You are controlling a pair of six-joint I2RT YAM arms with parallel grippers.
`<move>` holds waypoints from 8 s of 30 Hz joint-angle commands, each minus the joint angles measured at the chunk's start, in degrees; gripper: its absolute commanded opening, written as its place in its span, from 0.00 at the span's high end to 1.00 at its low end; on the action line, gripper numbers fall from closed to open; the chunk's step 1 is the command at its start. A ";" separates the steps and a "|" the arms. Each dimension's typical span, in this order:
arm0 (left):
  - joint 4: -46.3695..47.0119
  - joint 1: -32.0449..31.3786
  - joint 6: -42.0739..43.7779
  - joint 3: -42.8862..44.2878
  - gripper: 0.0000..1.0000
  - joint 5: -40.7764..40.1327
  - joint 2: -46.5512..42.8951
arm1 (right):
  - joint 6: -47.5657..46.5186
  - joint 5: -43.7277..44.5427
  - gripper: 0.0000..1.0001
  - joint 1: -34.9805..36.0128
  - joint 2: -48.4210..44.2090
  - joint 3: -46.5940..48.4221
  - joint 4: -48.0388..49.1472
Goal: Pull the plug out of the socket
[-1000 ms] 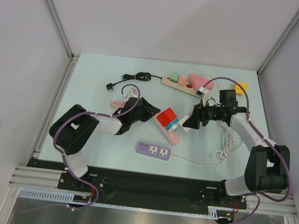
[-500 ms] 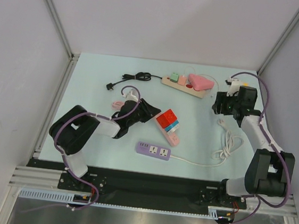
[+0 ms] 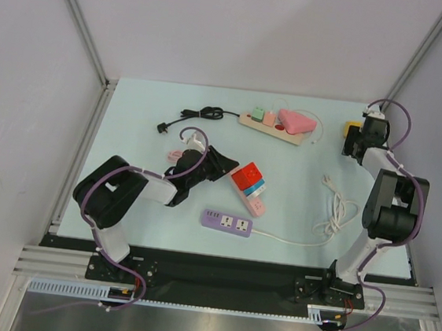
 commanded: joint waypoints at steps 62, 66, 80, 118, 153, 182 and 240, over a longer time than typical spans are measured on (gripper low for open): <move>11.51 0.29 5.17 -0.98 1.00 7.17 -2.58 | -64.30 -70.86 0.00 20.02 -32.40 -11.79 -44.10; 9.93 0.29 3.86 -0.80 1.00 6.99 -2.23 | -71.45 -62.17 0.00 27.22 -34.42 -14.87 -41.58; 5.97 0.20 1.22 0.08 1.00 6.91 -2.49 | -67.23 -45.45 0.13 41.57 -32.23 -18.48 -27.42; 4.74 0.20 1.04 1.13 1.00 7.43 -1.08 | -67.93 -43.87 0.34 49.84 -31.53 -14.00 -31.55; 4.92 0.20 0.86 1.57 1.00 8.05 -0.56 | -64.69 -39.74 0.38 47.73 -34.95 -19.88 -28.39; 6.41 0.20 -0.81 1.92 1.00 9.63 0.32 | -66.62 -36.31 0.47 46.58 -29.77 -21.90 -23.73; -10.38 0.82 11.94 9.04 1.00 9.98 3.14 | -64.78 -33.14 1.00 42.46 -41.45 -12.41 -42.80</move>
